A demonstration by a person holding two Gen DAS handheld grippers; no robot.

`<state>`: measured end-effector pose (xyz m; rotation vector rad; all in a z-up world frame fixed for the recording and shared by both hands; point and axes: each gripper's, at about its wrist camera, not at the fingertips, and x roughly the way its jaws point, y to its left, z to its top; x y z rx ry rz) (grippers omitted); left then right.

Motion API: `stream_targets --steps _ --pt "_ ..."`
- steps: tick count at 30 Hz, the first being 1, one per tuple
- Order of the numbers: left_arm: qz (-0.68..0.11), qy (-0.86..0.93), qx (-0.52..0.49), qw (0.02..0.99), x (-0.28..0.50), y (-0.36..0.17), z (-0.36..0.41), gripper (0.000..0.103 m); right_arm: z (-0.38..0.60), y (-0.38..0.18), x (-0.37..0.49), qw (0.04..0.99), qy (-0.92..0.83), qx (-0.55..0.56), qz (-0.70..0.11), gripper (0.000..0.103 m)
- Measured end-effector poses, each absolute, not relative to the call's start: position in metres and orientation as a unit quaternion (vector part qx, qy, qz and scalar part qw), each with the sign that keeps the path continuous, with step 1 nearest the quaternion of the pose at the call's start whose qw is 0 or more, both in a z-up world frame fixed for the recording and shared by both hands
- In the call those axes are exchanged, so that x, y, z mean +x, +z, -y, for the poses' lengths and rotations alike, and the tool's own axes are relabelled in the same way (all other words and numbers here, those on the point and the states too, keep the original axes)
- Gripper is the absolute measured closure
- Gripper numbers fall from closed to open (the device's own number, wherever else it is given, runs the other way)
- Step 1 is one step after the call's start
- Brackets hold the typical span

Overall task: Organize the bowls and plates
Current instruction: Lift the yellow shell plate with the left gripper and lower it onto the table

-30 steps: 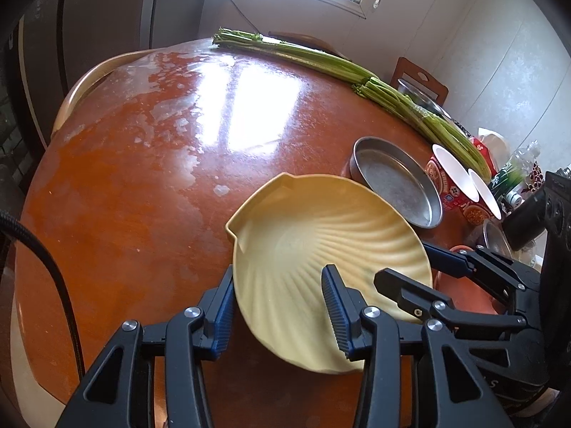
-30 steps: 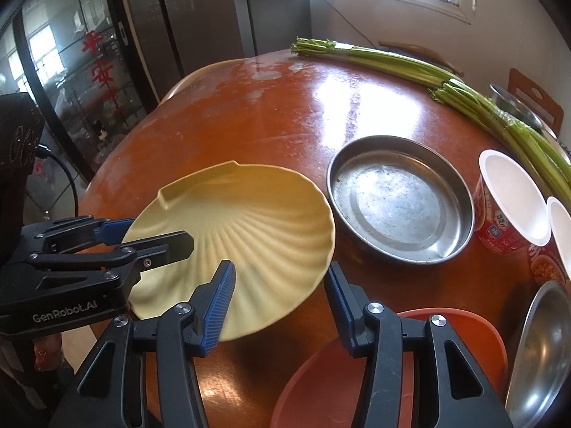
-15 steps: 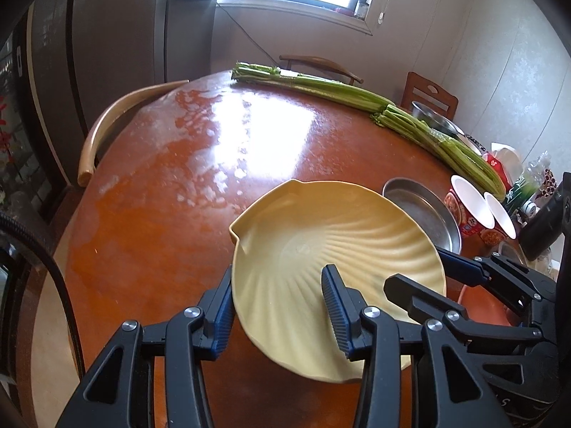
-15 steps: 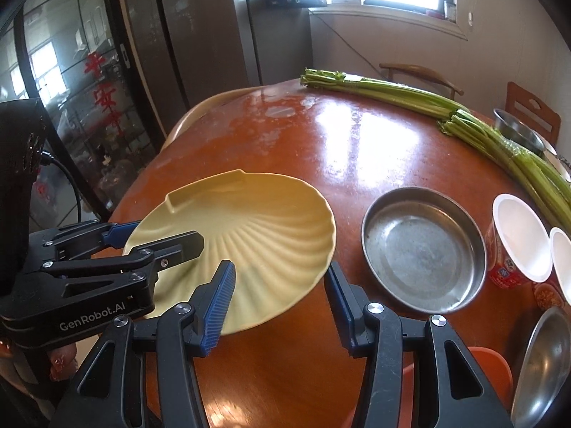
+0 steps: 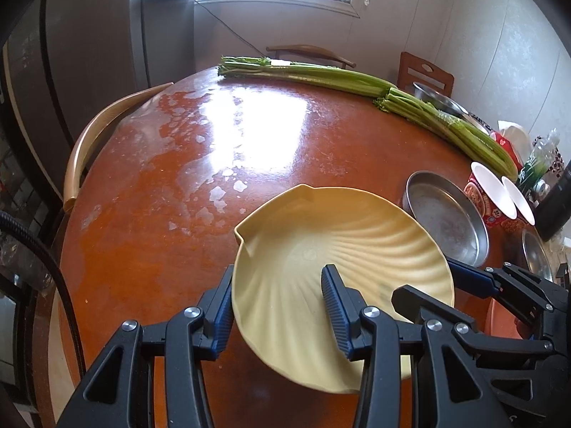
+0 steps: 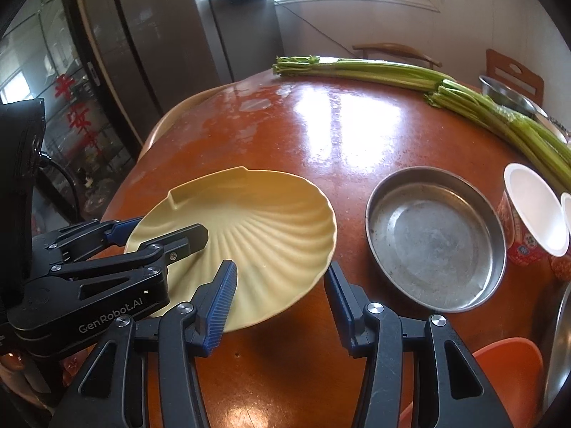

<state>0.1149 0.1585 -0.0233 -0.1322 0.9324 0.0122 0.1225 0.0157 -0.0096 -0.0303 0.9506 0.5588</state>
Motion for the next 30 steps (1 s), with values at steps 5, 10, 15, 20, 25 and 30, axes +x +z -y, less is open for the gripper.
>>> stream_targets --steps 5,10,15,20,25,30 --pt "-0.456 0.002 -0.056 0.888 0.123 -0.027 -0.160 0.057 -0.014 -0.012 0.125 0.850 0.260 0.000 -0.458 0.050" --pt "-0.466 0.006 -0.053 0.883 0.130 -0.035 -0.164 0.057 -0.017 -0.016 0.124 0.846 0.262 0.002 -0.464 0.050" --pt "-0.465 0.008 -0.055 0.883 0.136 -0.038 -0.170 0.057 -0.021 -0.018 0.122 0.845 0.260 0.001 -0.468 0.050" --pt "-0.465 0.010 -0.057 0.883 0.144 -0.041 -0.173 0.057 -0.021 -0.021 0.120 0.839 0.262 0.010 -0.477 0.050" --pt "-0.464 0.000 -0.057 0.884 0.146 -0.043 -0.170 0.057 -0.015 -0.021 0.117 0.840 0.254 0.010 -0.479 0.050" --pt "-0.464 0.009 -0.049 0.885 0.144 -0.043 -0.167 0.057 -0.009 -0.017 0.115 0.844 0.255 0.012 -0.472 0.049"
